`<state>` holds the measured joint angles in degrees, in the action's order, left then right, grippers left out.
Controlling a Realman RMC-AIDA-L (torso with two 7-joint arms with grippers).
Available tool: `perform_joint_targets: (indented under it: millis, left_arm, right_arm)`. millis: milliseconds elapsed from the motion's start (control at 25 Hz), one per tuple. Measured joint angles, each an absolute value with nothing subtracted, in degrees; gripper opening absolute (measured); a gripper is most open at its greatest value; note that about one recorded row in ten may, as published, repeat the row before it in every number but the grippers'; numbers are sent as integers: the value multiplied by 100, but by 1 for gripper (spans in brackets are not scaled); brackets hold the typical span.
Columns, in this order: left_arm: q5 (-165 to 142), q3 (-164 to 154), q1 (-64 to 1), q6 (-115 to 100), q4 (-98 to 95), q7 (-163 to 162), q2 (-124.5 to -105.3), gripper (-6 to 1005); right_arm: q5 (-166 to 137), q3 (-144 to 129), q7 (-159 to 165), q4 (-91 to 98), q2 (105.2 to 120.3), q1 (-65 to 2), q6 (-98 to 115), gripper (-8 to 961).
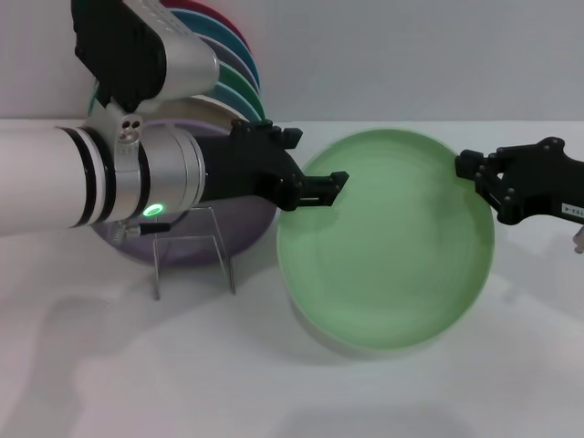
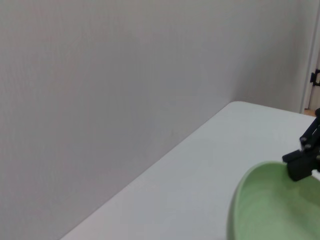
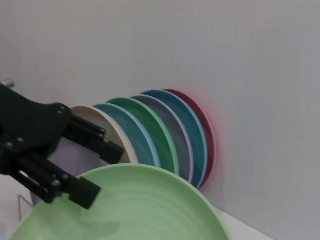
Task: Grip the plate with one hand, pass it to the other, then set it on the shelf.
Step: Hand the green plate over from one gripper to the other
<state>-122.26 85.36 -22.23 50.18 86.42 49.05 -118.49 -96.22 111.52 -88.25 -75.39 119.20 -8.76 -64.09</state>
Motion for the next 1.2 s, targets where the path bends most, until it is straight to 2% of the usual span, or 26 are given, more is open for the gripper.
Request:
perform_joint_targets:
  millis: [400, 760, 1000, 1080, 1200]
  left_arm:
    - [-12199, 8349, -2345, 4942, 8463, 5106, -11846, 678]
    - [-12190, 7929, -2165, 4446, 8619, 5757, -11850, 660]
    - [-12175, 7763, -2037, 4122, 8728, 6028, -11852, 415]
    - [-12174, 7775, -2053, 4081, 8699, 6025, -11853, 182]
    - [-12163, 7769, -2056, 3961, 8664, 6028, -11854, 121]
  right_arm:
    - [-9418, 11223, -8992, -7508, 11923, -785, -6607, 5]
    - [-9425, 11224, -8996, -7439, 11917, -800, -6609, 4]
    - [-9420, 11254, -9023, -7391, 11913, -812, -6612, 4]
    - [-9418, 11263, -9047, -7358, 11912, -831, -6613, 4]
    - [-9403, 11278, -9053, -7274, 11911, -887, -6616, 4]
